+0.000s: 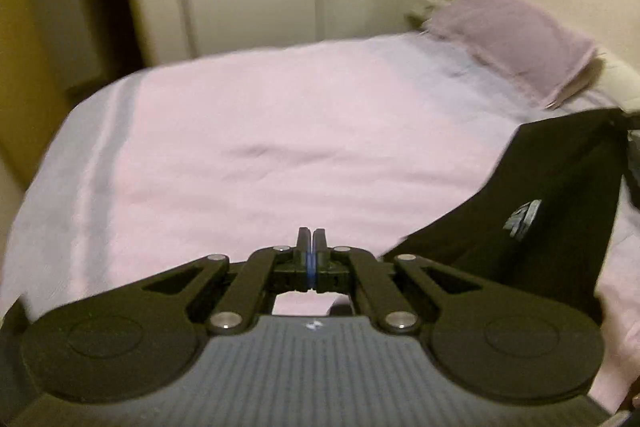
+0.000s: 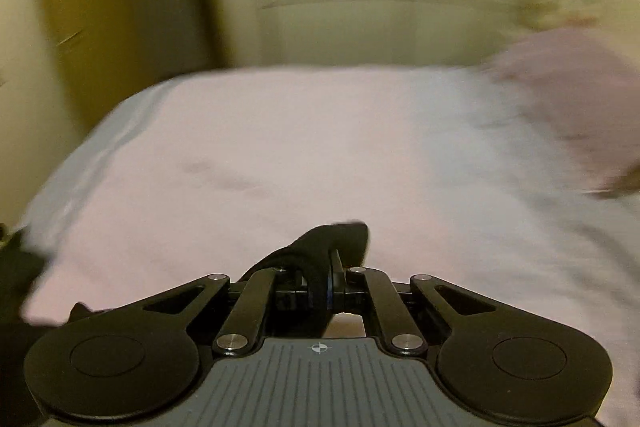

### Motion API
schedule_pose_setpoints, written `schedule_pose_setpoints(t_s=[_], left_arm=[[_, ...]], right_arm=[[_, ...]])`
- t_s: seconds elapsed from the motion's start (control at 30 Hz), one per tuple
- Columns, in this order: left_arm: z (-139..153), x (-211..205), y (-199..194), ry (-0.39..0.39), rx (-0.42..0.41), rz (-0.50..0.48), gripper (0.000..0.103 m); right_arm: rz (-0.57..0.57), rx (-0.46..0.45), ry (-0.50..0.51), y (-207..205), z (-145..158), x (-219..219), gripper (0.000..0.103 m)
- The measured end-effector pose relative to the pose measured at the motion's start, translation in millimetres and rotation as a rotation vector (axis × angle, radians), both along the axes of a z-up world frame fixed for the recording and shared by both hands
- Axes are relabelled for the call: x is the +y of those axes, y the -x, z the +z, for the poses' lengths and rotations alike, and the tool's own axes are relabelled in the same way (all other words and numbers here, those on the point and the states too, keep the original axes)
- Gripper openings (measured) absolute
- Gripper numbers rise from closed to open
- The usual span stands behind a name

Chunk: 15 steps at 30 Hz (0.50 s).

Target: Fold clothes

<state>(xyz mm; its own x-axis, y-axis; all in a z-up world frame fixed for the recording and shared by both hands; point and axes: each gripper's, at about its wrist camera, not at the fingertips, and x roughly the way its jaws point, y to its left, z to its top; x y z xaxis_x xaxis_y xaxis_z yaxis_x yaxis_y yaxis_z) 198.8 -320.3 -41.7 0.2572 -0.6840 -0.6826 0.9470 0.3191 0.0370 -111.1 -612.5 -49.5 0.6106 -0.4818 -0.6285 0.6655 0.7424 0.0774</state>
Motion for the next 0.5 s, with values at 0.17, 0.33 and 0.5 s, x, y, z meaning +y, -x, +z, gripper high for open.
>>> schedule_pose_setpoints(t_s=[0.17, 0.33, 0.5], left_arm=[[-26.8, -70.6, 61.8, -0.092, 0.034, -0.067, 0.010], [-75.3, -99.0, 102.5, -0.279, 0.012, -0.118, 0.037], [-121.4, -84.7, 108.0, -0.449, -0.085, -0.164, 0.054]], right_arm=[[-0.301, 0.030, -0.136, 137.5, -44.2, -78.5, 0.005], [-0.419, 0.145, -0.315, 197.1, -102.1, -99.5, 0.054], [-0.397, 0.132, -0.353, 201.0, -109.5, -77.0, 0.060]])
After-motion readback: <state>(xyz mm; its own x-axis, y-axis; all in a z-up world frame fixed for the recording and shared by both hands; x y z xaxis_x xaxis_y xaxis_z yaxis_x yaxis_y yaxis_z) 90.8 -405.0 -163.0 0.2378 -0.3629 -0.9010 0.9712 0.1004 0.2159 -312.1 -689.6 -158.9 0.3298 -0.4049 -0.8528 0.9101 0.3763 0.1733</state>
